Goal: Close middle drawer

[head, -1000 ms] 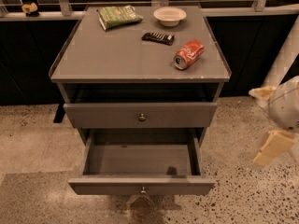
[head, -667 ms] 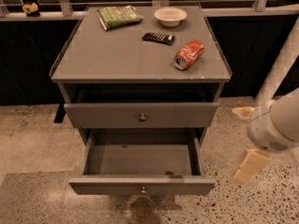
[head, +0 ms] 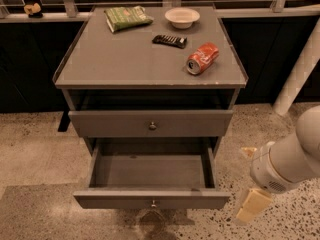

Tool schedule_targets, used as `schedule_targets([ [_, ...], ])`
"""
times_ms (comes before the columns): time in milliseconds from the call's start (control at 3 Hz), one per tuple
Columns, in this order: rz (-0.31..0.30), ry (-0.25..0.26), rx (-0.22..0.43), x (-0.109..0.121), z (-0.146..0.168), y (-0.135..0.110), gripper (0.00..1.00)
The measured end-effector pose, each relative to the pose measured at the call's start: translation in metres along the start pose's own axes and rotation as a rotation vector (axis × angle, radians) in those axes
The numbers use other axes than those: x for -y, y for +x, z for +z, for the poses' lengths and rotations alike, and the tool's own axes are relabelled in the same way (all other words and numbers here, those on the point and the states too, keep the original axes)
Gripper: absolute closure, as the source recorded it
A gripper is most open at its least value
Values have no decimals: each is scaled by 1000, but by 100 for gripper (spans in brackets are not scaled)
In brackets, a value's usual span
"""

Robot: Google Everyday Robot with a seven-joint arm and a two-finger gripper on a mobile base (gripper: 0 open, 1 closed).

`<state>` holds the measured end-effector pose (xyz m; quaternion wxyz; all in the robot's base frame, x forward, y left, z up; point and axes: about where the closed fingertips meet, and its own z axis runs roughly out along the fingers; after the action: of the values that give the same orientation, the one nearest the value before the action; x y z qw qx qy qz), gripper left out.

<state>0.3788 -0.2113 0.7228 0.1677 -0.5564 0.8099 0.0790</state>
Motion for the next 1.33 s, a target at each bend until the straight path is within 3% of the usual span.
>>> schedule_targets([
  [333,61,-48,16,-11,27,23,0],
  [667,61,-48,16,-12,27,23,0],
  [1000,38,-53,8,-27,40,40,0],
  [1333,66,-91,22,-43,79,79,0],
])
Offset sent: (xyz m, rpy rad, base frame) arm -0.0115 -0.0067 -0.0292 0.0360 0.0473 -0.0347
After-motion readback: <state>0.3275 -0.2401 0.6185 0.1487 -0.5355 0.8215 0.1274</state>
